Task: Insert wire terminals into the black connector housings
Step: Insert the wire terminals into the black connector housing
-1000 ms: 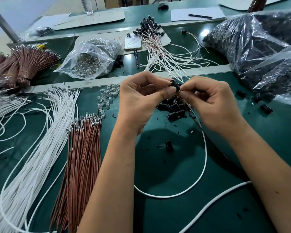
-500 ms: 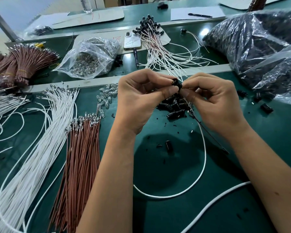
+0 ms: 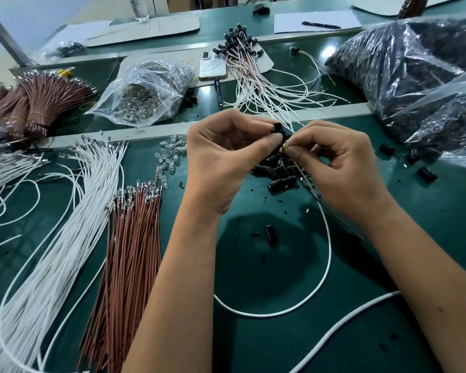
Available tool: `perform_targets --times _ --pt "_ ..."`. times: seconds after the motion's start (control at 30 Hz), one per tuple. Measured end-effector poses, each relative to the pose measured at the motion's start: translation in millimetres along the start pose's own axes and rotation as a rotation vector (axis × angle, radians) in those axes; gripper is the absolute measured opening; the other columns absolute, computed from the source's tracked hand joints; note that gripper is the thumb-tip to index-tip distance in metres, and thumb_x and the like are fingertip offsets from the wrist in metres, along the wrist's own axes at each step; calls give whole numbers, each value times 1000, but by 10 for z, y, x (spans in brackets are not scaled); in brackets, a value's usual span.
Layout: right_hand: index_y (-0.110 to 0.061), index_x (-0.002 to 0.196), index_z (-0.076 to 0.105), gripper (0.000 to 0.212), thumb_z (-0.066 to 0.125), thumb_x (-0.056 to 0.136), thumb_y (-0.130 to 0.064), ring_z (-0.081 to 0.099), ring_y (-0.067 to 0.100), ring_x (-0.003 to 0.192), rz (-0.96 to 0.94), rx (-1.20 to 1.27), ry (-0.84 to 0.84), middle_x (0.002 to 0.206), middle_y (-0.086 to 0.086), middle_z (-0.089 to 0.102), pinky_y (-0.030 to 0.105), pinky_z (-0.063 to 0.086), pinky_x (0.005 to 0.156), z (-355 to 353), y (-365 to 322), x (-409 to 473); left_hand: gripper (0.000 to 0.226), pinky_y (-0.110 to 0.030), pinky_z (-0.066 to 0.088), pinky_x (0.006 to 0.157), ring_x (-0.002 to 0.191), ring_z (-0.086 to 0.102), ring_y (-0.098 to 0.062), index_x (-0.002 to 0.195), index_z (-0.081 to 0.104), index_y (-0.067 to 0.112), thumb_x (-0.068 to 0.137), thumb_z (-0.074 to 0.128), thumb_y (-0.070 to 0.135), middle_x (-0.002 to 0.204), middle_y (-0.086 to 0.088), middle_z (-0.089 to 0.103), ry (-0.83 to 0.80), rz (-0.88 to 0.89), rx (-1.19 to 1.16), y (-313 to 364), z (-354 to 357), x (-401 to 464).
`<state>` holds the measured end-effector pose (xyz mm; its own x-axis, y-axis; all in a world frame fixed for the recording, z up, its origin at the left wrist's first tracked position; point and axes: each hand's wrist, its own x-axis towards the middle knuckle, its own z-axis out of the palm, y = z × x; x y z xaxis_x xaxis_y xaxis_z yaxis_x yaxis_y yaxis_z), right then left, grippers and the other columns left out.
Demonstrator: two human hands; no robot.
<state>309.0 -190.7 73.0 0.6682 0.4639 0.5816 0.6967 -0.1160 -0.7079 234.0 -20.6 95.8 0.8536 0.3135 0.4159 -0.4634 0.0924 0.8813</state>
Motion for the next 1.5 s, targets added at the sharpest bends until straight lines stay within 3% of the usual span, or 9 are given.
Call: perform_targets --times 0.2,0.4,0.5,0.63,0.9,1.0,1.17,1.3,1.5 --pt "-9 89 76 5 76 93 -9 62 23 75 -5 -69 -30 83 4 69 40 47 64 4 -17 0 23 -30 58 74 77 71 -19 81 68 -2 74 73 -23 84 -8 76 24 -12 -20 -14 8 -9" --pt "-8 91 75 7 73 96 -12 60 19 67 69 -8 -53 79 4 69 38 49 61 -7 -79 -21 20 -35 60 76 70 69 -20 78 67 2 77 74 -16 80 -9 74 63 -156 -76 -19 -7 10" --pt "-11 90 75 8 72 98 -13 48 13 54 97 51 -19 68 4 65 27 39 50 3 -125 -25 18 -31 60 74 69 68 -21 79 67 4 79 75 -13 77 -10 73 51 -217 -76 -33 -7 9" --pt "-7 88 74 11 71 98 -10 45 2 53 120 23 -34 63 -5 58 12 34 53 -3 -138 -20 16 -29 59 75 72 67 -23 81 68 6 81 74 -9 82 -15 73 52 -296 -103 -58 -12 15" --pt "-10 94 69 10 64 102 -13 51 8 62 131 20 -73 71 -7 62 24 44 58 22 -144 -14 33 -31 57 78 85 70 -26 103 72 5 72 82 -1 96 -20 74 30 -297 -69 -115 -23 17" --pt "-12 94 69 8 64 101 -11 56 15 64 120 -8 -86 74 -3 65 27 46 60 34 -133 -15 24 -27 56 72 78 71 -23 96 74 1 74 82 -1 87 -15 75 39 -297 -51 -127 -23 10" --pt "-11 91 69 9 66 100 -9 52 2 60 85 -80 -81 67 -17 58 12 37 62 39 -92 -11 23 -30 57 72 73 70 -23 87 75 3 66 83 5 82 -13 75 73 -265 -47 -120 2 9" --pt "-11 91 69 9 66 99 -9 54 4 65 67 -102 -83 72 -12 61 18 41 65 37 -89 -10 15 -27 57 67 67 70 -19 88 73 -1 75 78 -8 78 -11 75 99 -285 -60 -138 25 6" --pt "-12 90 71 10 68 100 -14 51 4 60 115 -71 -29 68 -9 61 18 40 60 54 -113 -25 9 -23 59 67 64 70 -17 85 73 1 80 73 -7 73 -9 74 148 -403 -166 -105 67 25"
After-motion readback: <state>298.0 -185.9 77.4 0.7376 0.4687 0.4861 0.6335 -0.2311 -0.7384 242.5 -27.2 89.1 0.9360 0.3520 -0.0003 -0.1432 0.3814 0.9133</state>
